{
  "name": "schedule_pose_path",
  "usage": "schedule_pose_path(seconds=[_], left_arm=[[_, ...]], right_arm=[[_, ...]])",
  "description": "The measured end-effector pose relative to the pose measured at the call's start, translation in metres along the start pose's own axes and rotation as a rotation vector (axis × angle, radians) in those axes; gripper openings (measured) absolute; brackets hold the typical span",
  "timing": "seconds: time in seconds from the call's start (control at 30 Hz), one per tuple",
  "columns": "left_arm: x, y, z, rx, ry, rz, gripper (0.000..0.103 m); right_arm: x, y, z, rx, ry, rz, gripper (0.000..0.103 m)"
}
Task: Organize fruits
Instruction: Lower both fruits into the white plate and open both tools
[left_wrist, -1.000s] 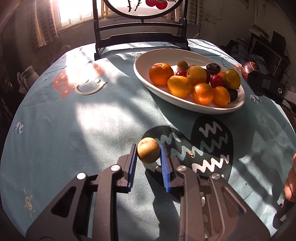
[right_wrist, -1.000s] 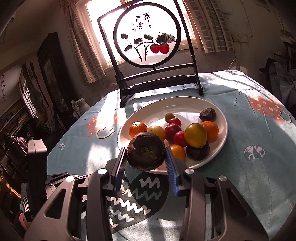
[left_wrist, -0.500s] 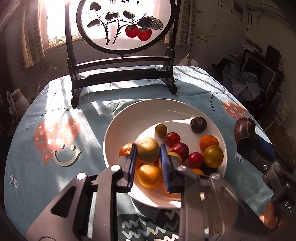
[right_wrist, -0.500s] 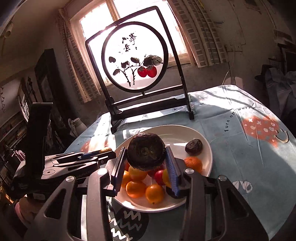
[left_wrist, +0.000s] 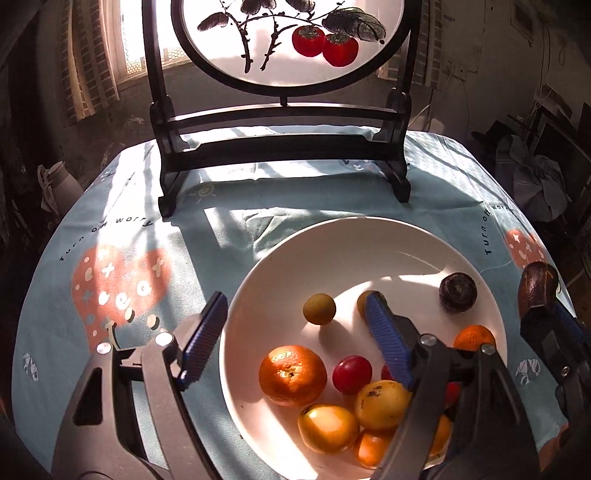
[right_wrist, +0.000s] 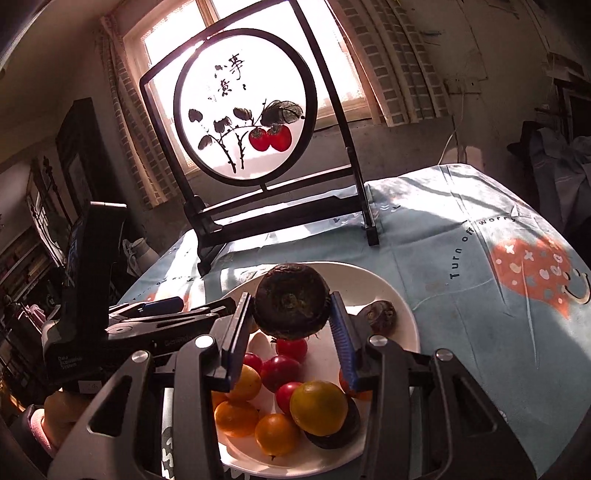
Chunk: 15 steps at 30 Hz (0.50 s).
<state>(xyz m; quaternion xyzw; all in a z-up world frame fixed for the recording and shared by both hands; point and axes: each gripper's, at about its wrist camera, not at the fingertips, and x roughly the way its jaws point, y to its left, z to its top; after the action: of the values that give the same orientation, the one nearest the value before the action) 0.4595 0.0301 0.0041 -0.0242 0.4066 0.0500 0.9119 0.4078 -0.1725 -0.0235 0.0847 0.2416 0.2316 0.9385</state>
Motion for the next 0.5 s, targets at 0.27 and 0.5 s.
schedule_pose_path(seconds=[0.27,0.5], left_arm=[[-0.045,0.019,-0.017,-0.009,-0.064,0.06,0.09],[-0.084,0.03,-0.046,-0.036,-0.102,0.041,0.093]], right_arm=[[0.025,0.0,-0.008,-0.008,0.081,0.007,0.042],[0.034,0.008,-0.009,-0.05,0.132,-0.013,0.051]])
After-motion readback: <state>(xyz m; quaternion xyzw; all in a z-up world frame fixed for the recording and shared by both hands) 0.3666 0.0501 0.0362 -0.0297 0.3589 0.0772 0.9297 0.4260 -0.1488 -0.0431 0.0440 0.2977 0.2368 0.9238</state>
